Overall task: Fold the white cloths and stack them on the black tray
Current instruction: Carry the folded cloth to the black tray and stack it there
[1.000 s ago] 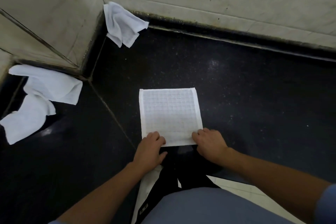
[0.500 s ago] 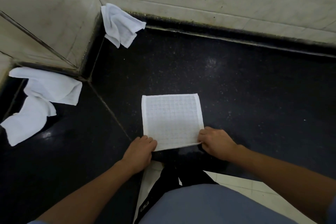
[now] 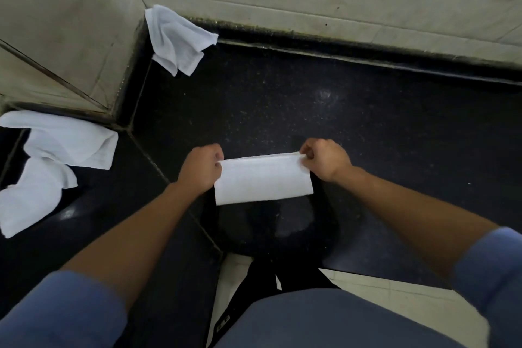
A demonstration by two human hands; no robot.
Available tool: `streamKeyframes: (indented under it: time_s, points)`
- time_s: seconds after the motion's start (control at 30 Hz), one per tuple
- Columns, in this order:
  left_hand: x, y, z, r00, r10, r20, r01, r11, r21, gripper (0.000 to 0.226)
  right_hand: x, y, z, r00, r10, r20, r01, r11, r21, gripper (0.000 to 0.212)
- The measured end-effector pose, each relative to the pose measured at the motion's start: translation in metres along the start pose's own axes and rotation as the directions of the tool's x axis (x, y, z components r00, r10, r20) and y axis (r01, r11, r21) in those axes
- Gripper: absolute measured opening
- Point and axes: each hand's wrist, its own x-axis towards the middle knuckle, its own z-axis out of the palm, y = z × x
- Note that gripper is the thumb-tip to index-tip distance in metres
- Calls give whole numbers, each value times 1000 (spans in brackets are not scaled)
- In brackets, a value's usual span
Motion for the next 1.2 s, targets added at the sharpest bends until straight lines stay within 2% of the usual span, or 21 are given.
streamKeyframes:
  time_s: [0.13, 0.3, 0.4, 0.47, 0.53, 0.6, 0.67, 0.77, 0.83, 0.93, 1.03, 1.13, 1.2]
  points:
    - [19, -2, 13, 994, -105, 38, 101, 991, 92, 13, 17, 0, 11, 998, 55, -11, -56, 997, -60, 21]
    - [18, -3, 24, 992, -127, 17, 122, 981, 153, 13, 17, 2, 19, 995, 63, -77, -71, 991, -112, 23]
    - [7, -1, 23, 994, -95, -54, 105, 972, 209, 12, 1, 0, 17, 986, -69, -154, 44, 986, -160, 24]
    - [-7, 5, 25, 997, 18, -71, -3, 979, 202, 14, -12, -7, 21, 962, -217, -165, 191, 969, -158, 20]
    - [-26, 13, 37, 989, 147, -20, -141, 976, 167, 9, -26, -17, 35, 936, -339, -100, 320, 933, -165, 15]
    - [-48, 13, 51, 985, 162, 54, -168, 977, 130, 5, -38, -17, 51, 930, -368, 18, 365, 912, -187, 16]
    - [-64, 2, 58, 992, 80, 99, -89, 993, 83, 5, -47, -4, 59, 948, -315, 54, 319, 929, -186, 17]
    - [-73, -17, 59, 999, 6, 48, -6, 1000, -3, 3, -55, 27, 59, 976, -213, -45, 206, 970, -125, 12]
    - [-74, -21, 57, 999, -1, 46, 1, 1000, -9, 4, -58, 37, 56, 983, -177, -45, 169, 976, -136, 13]
    - [-73, -21, 53, 998, 52, 27, -54, 996, 67, 5, -56, 33, 47, 994, -106, -12, 103, 984, -146, 17]
    - [-66, -20, 46, 984, 173, -50, -164, 974, 157, 6, -42, 18, 35, 995, 35, -90, -41, 997, -66, 24]
    - [-55, -21, 41, 975, 224, 17, -220, 939, 265, 20, -26, -3, 30, 975, 210, -66, -213, 976, -36, 44]
    - [-53, -23, 39, 977, 202, 68, -213, 934, 286, 25, -17, -12, 32, 950, 313, -26, -312, 950, 6, 44]
